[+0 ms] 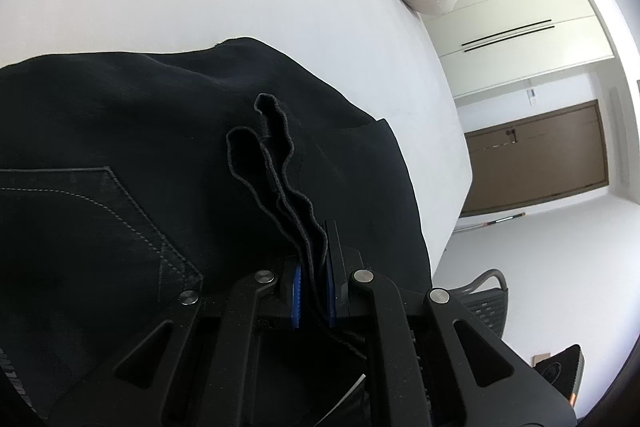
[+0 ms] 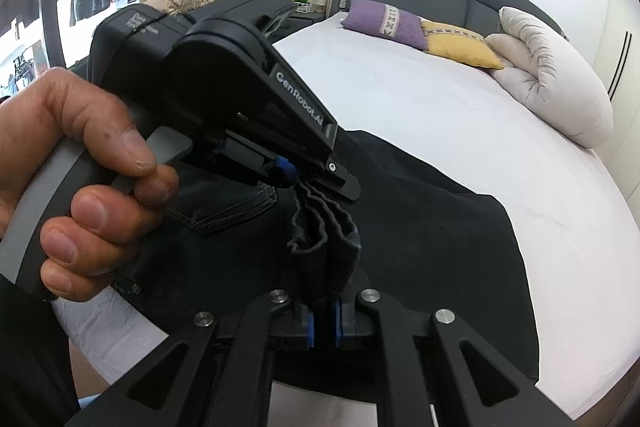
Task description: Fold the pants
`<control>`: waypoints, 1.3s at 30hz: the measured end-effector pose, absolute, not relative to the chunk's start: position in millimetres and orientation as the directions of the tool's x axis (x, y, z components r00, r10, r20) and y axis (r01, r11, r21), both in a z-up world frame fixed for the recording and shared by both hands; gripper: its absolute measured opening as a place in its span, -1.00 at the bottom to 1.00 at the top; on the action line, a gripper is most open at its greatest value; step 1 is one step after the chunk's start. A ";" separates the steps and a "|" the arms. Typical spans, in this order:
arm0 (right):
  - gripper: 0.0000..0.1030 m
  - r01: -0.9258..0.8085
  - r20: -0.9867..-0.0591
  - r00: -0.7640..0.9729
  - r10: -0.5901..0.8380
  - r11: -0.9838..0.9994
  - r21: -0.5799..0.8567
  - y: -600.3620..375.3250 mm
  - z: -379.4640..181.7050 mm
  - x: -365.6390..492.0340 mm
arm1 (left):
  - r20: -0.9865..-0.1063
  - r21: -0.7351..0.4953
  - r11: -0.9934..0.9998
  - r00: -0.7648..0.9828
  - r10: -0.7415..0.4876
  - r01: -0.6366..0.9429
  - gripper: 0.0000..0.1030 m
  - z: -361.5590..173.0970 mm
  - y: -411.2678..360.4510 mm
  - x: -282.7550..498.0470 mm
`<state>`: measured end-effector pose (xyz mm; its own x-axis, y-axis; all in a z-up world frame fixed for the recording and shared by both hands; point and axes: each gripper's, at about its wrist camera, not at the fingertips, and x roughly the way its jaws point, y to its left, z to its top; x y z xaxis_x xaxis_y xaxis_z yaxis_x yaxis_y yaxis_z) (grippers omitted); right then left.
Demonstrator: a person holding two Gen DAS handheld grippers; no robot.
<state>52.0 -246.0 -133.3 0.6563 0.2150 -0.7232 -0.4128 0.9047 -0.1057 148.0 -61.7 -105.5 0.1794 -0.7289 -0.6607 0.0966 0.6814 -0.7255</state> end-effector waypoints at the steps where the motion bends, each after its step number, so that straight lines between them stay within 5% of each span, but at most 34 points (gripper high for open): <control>1: -0.85 -0.418 -0.725 0.654 0.216 0.902 -0.108 -244.1 -133.8 52.3 | -0.665 -0.721 0.686 0.180 -0.725 0.099 -0.85 -104.9 -64.0 148.6; 10: -0.84 -0.465 -0.751 0.619 0.230 0.878 -0.115 -225.2 -148.5 53.0 | -0.697 -0.693 0.718 0.191 -0.691 0.067 -0.85 -128.7 -58.7 146.5; 14: -0.67 -0.482 -0.805 0.546 0.231 0.873 -0.076 -219.4 -174.8 57.3 | -0.698 -0.703 0.711 0.179 -0.694 0.012 -0.84 -152.5 -51.8 145.9; 16: -0.50 -0.472 -0.800 0.547 0.247 0.880 -0.051 -222.6 -172.4 55.9 | -0.688 -0.712 0.702 0.190 -0.700 0.009 -0.83 -153.4 -51.6 145.9; 18: 0.00 -0.473 -0.802 0.520 0.295 0.881 0.017 -230.5 -166.5 56.9 | -0.699 -0.699 0.715 0.200 -0.687 0.013 -0.81 -150.5 -54.5 146.2; 19: 0.04 -0.478 -0.802 0.504 0.323 0.877 0.053 -234.7 -163.6 56.9 | -0.709 -0.686 0.727 0.206 -0.674 0.015 -0.81 -147.2 -54.2 145.2; 23: 0.01 -0.520 -0.781 0.368 0.505 0.808 0.277 -261.8 -149.4 51.3 | -0.769 -0.592 0.806 0.289 -0.571 0.017 -0.79 -124.1 -43.7 136.3; 28: -0.45 -0.484 -0.649 0.245 0.721 0.671 0.562 -338.8 -132.0 64.6 | -0.784 -0.515 0.853 0.357 -0.508 0.083 -0.79 -96.2 -65.2 124.5; 39: -0.65 -0.135 -0.493 0.336 0.802 0.559 0.818 -485.9 -172.9 201.6 | -0.828 -0.391 0.878 0.312 -0.467 0.277 -0.79 -125.6 -141.6 105.2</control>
